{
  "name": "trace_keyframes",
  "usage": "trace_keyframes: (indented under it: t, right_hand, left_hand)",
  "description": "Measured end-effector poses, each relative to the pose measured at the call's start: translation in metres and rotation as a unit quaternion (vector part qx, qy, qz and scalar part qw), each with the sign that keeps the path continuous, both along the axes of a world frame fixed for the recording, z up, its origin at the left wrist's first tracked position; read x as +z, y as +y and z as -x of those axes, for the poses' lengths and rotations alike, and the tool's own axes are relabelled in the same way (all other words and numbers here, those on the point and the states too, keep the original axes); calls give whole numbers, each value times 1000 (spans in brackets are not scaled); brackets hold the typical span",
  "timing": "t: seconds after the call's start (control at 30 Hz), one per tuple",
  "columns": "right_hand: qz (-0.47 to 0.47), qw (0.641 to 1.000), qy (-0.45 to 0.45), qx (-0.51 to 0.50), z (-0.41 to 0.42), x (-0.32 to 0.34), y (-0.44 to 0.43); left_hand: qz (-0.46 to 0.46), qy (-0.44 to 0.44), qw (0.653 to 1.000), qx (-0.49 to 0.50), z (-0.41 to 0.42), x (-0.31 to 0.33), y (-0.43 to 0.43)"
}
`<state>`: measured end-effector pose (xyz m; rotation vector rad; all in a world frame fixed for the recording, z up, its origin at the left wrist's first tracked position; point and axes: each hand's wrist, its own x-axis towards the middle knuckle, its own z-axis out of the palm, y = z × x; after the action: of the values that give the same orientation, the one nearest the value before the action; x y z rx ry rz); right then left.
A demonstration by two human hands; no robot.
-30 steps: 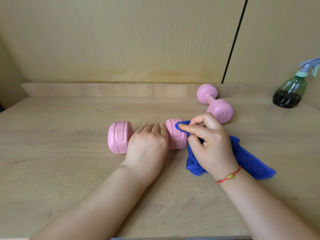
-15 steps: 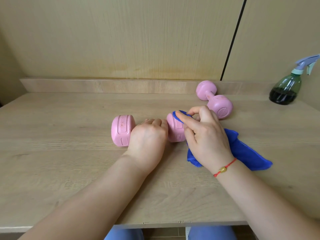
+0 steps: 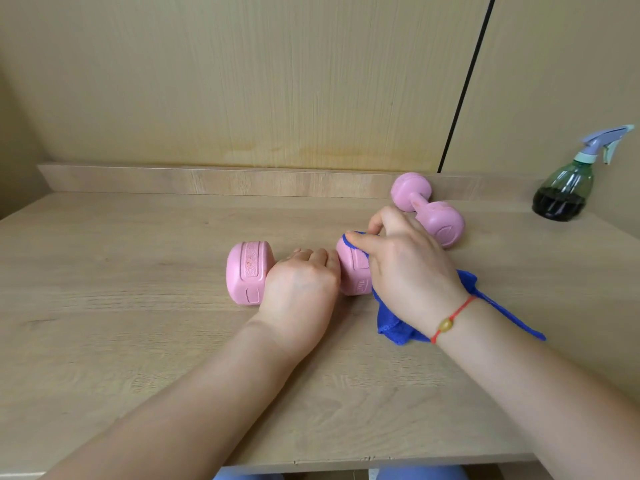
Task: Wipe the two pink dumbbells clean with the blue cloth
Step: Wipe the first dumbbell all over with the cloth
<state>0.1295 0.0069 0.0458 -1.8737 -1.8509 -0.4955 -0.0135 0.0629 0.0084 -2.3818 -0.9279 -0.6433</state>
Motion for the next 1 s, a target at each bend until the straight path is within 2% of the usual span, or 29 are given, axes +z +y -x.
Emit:
trace_keyframes:
  t: [0.1, 0.2, 0.3, 0.4, 0.5, 0.63, 0.73, 0.9, 1.0]
  right_hand:
    - [140, 988, 64, -26, 1, 26, 21]
    - [236, 964, 110, -45, 0, 50, 32]
    - [298, 945, 124, -46, 0, 61, 35]
    - [314, 940, 126, -45, 3, 60, 39]
    - [252, 962, 84, -60, 7, 48, 36]
    - [146, 987, -36, -54, 15, 28, 21]
    - [118, 991, -32, -47, 16, 22, 11]
    - [-18, 999, -32, -3, 10, -6, -8]
    - [-51, 996, -64, 24, 4, -21, -26]
  left_hand:
    - [4, -16, 1000, -4, -1, -2, 1]
    - [-3, -33, 999, -11, -2, -4, 2]
    - [2, -32, 999, -9, -2, -5, 2]
    - [6, -35, 999, -4, -3, -6, 3]
    - [-1, -43, 999, -14, -3, -5, 2]
    - [-11, -41, 999, -21, -1, -4, -1]
    - [-10, -39, 999, -24, 0, -6, 0]
    - [-2, -15, 1000, -13, 1, -3, 0]
    - [5, -8, 1000, -5, 1, -1, -1]
